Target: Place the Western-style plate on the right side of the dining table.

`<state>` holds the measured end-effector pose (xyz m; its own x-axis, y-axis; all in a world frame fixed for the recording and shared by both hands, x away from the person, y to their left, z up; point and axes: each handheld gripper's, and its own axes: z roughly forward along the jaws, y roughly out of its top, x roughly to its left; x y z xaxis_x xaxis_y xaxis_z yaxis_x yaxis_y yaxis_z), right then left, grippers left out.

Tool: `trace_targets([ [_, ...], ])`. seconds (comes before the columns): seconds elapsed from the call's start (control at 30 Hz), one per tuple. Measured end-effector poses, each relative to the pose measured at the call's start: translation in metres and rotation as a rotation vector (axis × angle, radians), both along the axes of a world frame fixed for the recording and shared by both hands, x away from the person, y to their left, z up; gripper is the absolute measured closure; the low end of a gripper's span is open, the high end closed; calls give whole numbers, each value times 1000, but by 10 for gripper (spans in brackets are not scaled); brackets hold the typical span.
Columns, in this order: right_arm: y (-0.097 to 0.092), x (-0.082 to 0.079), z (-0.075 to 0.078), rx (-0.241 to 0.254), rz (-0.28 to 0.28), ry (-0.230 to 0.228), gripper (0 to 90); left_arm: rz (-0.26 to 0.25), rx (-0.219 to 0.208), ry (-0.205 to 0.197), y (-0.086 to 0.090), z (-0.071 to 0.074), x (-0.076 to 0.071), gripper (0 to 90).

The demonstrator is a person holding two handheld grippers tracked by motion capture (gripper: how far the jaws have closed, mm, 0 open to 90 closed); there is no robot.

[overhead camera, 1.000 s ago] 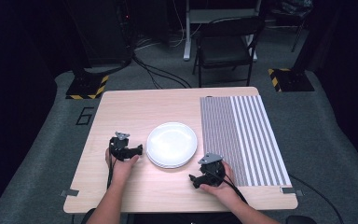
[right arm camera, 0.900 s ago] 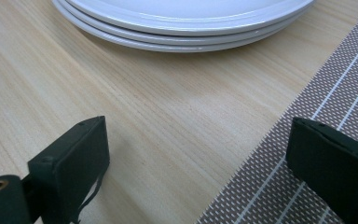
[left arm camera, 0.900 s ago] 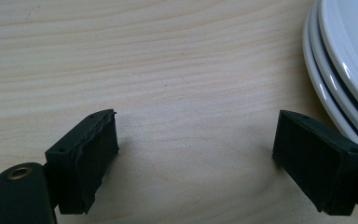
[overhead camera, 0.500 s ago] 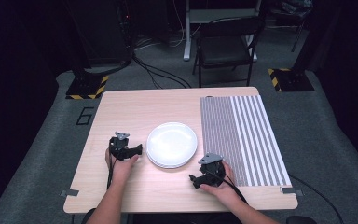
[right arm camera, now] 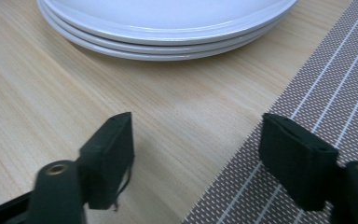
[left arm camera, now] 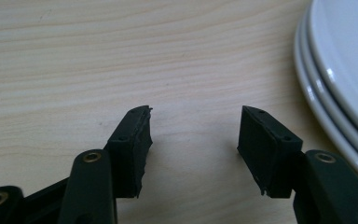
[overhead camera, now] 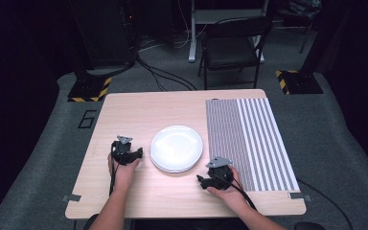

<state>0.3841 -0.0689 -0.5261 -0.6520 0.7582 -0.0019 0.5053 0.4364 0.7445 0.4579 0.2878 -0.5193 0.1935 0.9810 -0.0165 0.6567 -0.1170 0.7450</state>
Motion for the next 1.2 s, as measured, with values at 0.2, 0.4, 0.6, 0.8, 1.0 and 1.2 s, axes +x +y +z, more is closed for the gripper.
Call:
trace_targets([
  [0.2, -5, -2, 10, 42, -15, -55, 350, -1, -79, -35, -1, 9, -5, 496],
  [0.4, -15, -1, 14, 76, -48, -47, 416, -21, -89, -47, -9, 22, -7, 504],
  [0.6, -24, 2, 21, 113, -51, -14, 462, -76, -111, -75, -30, 41, -2, 517],
  [0.8, -28, 2, 24, 114, -59, -25, 468, -115, -175, -58, -39, 45, 7, 542],
  [1.0, -30, 3, 25, 116, -58, -20, 498, -136, -198, -26, -40, 38, 12, 534],
  [1.2, -27, 9, 29, 101, -68, 3, 517, -129, -270, -28, -30, 40, 11, 542],
])
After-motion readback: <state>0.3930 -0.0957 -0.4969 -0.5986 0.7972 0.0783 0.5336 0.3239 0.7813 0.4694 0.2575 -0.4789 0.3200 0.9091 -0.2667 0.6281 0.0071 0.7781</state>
